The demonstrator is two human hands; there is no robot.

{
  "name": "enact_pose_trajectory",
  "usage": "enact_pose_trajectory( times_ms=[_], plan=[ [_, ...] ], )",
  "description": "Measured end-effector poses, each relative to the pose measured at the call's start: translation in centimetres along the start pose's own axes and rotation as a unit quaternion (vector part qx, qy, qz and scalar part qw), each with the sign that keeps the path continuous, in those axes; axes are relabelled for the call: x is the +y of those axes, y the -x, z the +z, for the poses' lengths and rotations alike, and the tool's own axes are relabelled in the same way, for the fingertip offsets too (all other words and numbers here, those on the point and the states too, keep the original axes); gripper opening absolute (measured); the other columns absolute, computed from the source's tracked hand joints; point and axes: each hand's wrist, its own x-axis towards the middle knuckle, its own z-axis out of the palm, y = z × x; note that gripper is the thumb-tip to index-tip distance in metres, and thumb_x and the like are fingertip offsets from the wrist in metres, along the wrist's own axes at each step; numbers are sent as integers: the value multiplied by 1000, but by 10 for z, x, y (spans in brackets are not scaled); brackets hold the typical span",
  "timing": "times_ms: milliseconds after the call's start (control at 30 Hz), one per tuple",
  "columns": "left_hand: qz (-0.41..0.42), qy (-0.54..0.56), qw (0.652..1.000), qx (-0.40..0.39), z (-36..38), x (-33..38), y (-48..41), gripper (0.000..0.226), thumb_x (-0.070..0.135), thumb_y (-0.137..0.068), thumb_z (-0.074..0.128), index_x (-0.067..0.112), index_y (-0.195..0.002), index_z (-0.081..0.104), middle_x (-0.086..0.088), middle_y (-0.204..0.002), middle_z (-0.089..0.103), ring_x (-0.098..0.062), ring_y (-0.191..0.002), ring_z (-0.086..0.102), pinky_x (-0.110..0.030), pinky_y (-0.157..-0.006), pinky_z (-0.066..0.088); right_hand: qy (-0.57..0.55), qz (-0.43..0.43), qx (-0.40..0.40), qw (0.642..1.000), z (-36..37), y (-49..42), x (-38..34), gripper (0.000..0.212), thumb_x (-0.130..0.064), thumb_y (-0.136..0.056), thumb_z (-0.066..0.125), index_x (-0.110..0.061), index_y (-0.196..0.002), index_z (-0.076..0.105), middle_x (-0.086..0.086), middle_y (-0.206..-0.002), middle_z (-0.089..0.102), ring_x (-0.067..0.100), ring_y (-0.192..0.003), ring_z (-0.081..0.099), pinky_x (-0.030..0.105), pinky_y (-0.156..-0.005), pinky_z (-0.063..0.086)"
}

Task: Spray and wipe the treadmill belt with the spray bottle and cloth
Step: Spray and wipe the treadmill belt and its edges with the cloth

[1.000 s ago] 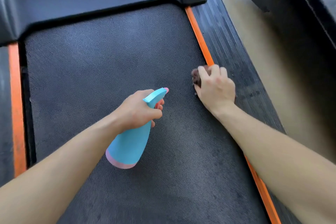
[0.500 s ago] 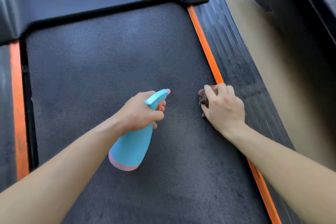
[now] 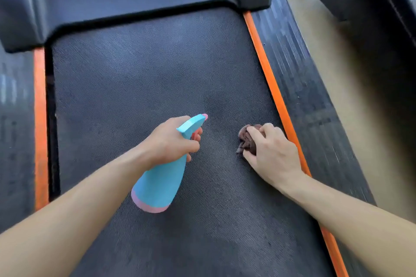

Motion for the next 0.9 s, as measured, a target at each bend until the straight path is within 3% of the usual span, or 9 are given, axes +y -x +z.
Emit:
enact_pose_trajectory(
  times_ms=[133,267,367,467,567,800,900],
  plan=[
    [-17,6,999,30,-3,-11,12,20,-5,-83,67,9,-97,68,-10,-106,74,-13,-61,70,-29,-61,62,-50,-45,26,997,3,-37,-4,57,-37,-73,75,-17,-126,64,13,-107,57,37,-94,58,42,-62,58],
    [-28,16,996,85,-6,-21,26,21,-1,-84,67,15,-98,68,-6,-103,75,-17,-58,73,-25,-62,59,-103,-10,53,993,7,-103,-32,56,-30,-84,72,-17,-136,59,16,-118,56,39,-103,53,44,-77,52],
    [-22,3,992,127,-10,-26,37,20,7,-81,68,24,-92,65,0,-103,76,-23,-63,77,-27,-69,59,-85,-19,30,996,18,-95,-59,54,-33,-82,73,-15,-132,61,18,-114,56,40,-98,53,46,-72,55],
    [-26,16,987,160,-15,-31,46,20,4,-85,66,20,-96,65,1,-102,75,-22,-63,77,-19,-64,56,-94,-54,7,994,23,-58,-69,58,-37,-77,77,-16,-129,62,15,-109,56,38,-93,53,45,-71,54],
    [-33,26,980,192,-21,-37,54,20,6,-84,67,19,-99,66,5,-96,73,-24,-67,77,-28,-73,58,-98,-80,-27,992,22,-23,-82,64,-42,-72,78,-19,-129,61,10,-107,55,34,-91,55,43,-73,55],
    [-39,71,959,271,-17,-60,76,22,29,-69,63,32,-91,61,12,-95,71,-25,-79,75,-40,-82,59,-77,-30,-14,996,27,9,-111,70,-45,-70,80,-16,-130,60,12,-108,55,35,-88,54,41,-65,53],
    [-35,95,951,293,-12,-69,82,28,34,-70,63,31,-98,63,12,-99,71,-20,-84,71,-33,-82,54,-92,-26,-16,995,26,7,-112,66,-40,-70,82,-16,-128,60,12,-108,54,36,-92,54,42,-63,54]
  ],
)
